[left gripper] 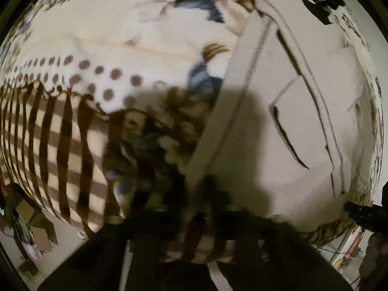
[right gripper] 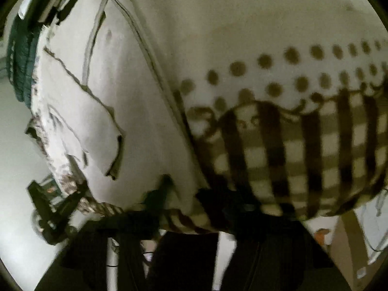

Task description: Fold small clothes

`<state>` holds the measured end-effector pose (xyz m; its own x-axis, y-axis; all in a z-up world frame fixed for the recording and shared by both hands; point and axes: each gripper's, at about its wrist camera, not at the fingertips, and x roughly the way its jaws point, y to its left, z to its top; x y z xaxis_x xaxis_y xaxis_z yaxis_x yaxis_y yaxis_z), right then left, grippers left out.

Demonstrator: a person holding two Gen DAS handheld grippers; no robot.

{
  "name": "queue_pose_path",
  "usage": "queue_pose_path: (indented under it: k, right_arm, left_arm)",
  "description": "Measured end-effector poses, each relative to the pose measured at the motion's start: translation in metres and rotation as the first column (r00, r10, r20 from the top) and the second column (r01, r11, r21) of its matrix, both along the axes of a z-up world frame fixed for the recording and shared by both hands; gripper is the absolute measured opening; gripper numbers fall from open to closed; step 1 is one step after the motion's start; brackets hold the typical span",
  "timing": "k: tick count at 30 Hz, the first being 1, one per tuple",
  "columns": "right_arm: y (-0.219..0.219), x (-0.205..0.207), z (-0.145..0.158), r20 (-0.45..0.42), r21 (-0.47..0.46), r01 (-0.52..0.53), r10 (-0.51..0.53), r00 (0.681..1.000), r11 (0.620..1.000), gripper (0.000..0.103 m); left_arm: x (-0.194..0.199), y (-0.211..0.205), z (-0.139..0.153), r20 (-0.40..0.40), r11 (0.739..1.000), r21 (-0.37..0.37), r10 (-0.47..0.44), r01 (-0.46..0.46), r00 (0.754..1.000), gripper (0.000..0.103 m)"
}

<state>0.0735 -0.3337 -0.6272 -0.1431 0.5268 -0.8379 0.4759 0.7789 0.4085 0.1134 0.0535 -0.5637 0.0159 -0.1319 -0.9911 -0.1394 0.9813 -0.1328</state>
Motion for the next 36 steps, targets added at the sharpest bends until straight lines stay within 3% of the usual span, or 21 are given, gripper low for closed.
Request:
queue_pose_path:
  k: [9,11,13,14,16,19,23,25,27,28,30,32,33,34,36]
  right_arm:
    - [-0.041,-0.014,0.054,0.030,0.060,0.039,-0.041,0.999,0.997,0.004]
    - [-0.023,-0.001,0.066,0.042,0.081,0.069,-0.072,0.996,0.994,0.004]
    - [-0.043,0.010,0.081,0.062,0.121,0.114,-0.122,0.991,0.986,0.004]
    - [-0.032,0.019,0.085,0.071,0.128,0.129,-0.139,0.988,0.983,0.004]
    - [-0.061,0.041,0.095,0.109,0.146,0.157,-0.173,0.979,0.977,0.004]
    - [-0.081,0.085,0.101,0.177,0.119,0.175,-0.194,0.965,0.977,0.004]
    - [-0.097,0.141,0.093,0.226,0.086,0.210,-0.224,0.948,0.974,0.005]
    - [-0.115,0.157,0.089,0.212,0.081,0.230,-0.242,0.947,0.970,0.012]
    - [-0.102,0.168,0.092,0.225,0.067,0.221,-0.231,0.947,0.973,0.049]
    - [-0.111,0.167,0.100,0.254,0.038,0.208,-0.211,0.944,0.977,0.055]
    - [-0.118,0.161,0.108,0.284,-0.024,0.180,-0.165,0.944,0.983,0.059]
    - [-0.122,0.151,0.108,0.278,-0.038,0.144,-0.128,0.952,0.989,0.059]
    - [-0.085,0.159,0.104,0.274,-0.038,0.134,-0.118,0.954,0.990,0.059]
    - [-0.087,0.155,0.102,0.270,-0.037,0.103,-0.089,0.959,0.994,0.059]
    - [-0.037,0.170,0.093,0.269,-0.067,0.061,-0.041,0.962,0.996,0.059]
  left_arm:
    - [-0.006,0.011,0.068,0.057,0.991,-0.096,0.097,-0.091,0.994,0.003]
    - [0.004,0.014,0.084,0.076,0.984,-0.137,0.124,-0.113,0.989,0.003]
    - [0.028,0.022,0.091,0.095,0.979,-0.165,0.139,-0.122,0.986,0.003]
    - [0.044,0.023,0.093,0.108,0.973,-0.191,0.156,-0.133,0.982,0.003]
    - [0.074,0.022,0.093,0.141,0.968,-0.208,0.171,-0.140,0.975,0.003]
    - [0.137,0.009,0.084,0.206,0.973,-0.195,0.162,-0.122,0.965,0.004]
    - [0.197,0.014,0.066,0.224,0.958,-0.243,0.210,-0.154,0.952,0.005]
    - [0.212,0.028,0.059,0.178,0.934,-0.286,0.271,-0.213,0.946,0.010]
    - [0.211,0.043,0.058,0.156,0.910,-0.326,0.321,-0.258,0.934,0.023]
    - [0.207,0.050,0.060,0.163,0.906,-0.322,0.338,-0.274,0.927,0.028]
    - [0.196,0.054,0.063,0.184,0.920,-0.284,0.329,-0.270,0.926,0.045]
    - [0.189,0.047,0.060,0.192,0.948,-0.226,0.267,-0.222,0.944,0.045]
    - [0.185,0.038,0.055,0.185,0.965,-0.189,0.216,-0.181,0.959,0.045]
    - [0.183,0.031,0.051,0.178,0.975,-0.164,0.178,-0.149,0.968,0.045]
    - [0.180,0.012,0.039,0.160,0.990,-0.124,0.093,-0.073,0.983,0.045]
